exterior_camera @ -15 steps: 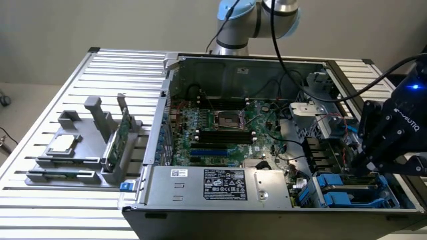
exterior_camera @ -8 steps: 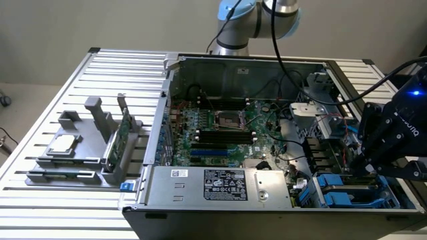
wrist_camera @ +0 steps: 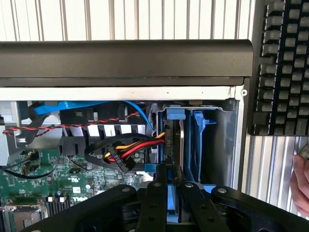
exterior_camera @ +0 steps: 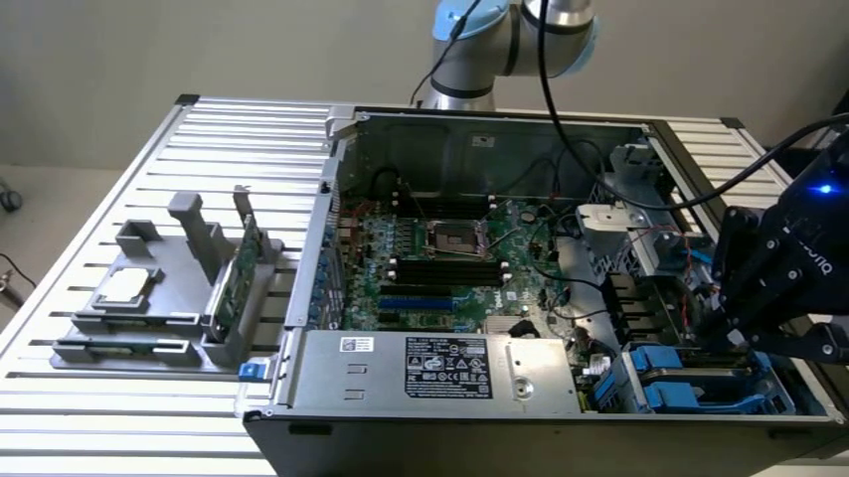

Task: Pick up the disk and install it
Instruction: 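Insert the second disk wire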

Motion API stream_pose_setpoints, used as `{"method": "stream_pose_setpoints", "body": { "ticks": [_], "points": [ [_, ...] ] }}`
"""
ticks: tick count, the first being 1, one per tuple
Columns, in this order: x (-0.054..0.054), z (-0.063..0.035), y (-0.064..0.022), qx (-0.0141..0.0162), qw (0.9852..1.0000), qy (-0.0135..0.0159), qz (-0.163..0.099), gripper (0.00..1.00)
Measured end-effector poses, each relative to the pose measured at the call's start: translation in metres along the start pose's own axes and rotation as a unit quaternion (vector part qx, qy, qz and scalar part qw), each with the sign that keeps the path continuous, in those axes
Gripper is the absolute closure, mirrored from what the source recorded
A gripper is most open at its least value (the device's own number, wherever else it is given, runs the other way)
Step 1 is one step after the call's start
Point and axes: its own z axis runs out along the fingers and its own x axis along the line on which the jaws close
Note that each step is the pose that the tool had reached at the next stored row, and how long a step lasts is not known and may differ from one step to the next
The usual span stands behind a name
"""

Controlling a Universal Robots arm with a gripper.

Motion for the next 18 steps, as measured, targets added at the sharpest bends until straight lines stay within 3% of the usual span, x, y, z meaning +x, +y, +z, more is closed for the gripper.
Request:
{"method": "stream_pose_setpoints", "body": {
  "ticks": [9, 18],
  "points": [
    [-0.0009, 0.0043, -0.0014, -0.0009, 1.0000, 0.0014, 0.000, 0.84],
    [-0.0009, 0.0082, -0.0017, -0.0034, 0.9999, 0.0118, -0.001, 0.84]
  ]
}}
